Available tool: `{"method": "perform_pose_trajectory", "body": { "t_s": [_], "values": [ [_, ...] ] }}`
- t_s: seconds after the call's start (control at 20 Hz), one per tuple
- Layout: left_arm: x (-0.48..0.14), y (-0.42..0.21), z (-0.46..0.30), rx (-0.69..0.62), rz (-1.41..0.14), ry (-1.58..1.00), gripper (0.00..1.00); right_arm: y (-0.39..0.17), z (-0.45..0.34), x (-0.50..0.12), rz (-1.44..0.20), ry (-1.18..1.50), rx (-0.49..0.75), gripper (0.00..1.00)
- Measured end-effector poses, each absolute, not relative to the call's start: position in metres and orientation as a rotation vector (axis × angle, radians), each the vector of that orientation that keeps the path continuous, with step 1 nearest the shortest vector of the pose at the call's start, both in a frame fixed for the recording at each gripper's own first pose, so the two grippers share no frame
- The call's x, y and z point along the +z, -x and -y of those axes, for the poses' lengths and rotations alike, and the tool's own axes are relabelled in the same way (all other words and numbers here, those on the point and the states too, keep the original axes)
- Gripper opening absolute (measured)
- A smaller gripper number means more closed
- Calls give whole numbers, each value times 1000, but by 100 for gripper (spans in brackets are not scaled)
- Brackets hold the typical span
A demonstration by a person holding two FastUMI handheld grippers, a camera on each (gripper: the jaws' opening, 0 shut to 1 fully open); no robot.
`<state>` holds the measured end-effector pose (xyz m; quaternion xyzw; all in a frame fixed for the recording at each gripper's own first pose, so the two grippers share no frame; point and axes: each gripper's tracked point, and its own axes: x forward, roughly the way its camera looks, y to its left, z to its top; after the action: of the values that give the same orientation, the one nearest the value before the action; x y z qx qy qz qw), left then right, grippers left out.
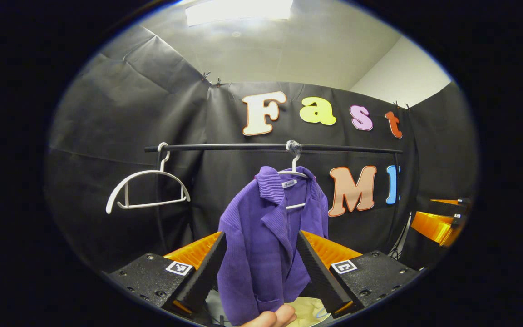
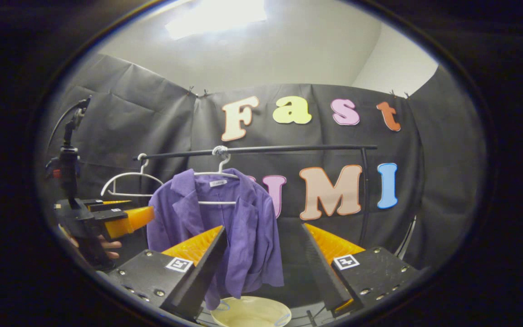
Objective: Grasp the clothes on the hanger with both hands and then place them into the laundry hamper below.
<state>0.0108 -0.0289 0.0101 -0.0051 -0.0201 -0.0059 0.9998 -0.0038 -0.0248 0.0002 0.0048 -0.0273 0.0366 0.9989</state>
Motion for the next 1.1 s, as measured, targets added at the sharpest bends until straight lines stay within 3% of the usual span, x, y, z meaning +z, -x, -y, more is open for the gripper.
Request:
{"method": "perform_pose_trajectory", "body": {
  "t_s": [0.15, 0.35, 0.45, 0.9, 1.1],
  "values": [
    [3, -22, 54, -39, 31, -12, 95, -4, 32, 0, 93, -31, 116, 96],
    [-13, -44, 75, -41, 4, -26, 95, -24, 63, -6, 93, -52, 79, 94],
    [-22, -55, 84, -35, -8, -40, 95, -34, 77, -8, 95, -47, 59, 99],
    [-58, -102, 80, 109, -20, -100, 99, -110, 98, -28, 144, -85, 2, 96],
    [-65, -118, 63, 164, -41, -75, 99, -165, 44, -77, 27, -47, 152, 95]
  ]
}}
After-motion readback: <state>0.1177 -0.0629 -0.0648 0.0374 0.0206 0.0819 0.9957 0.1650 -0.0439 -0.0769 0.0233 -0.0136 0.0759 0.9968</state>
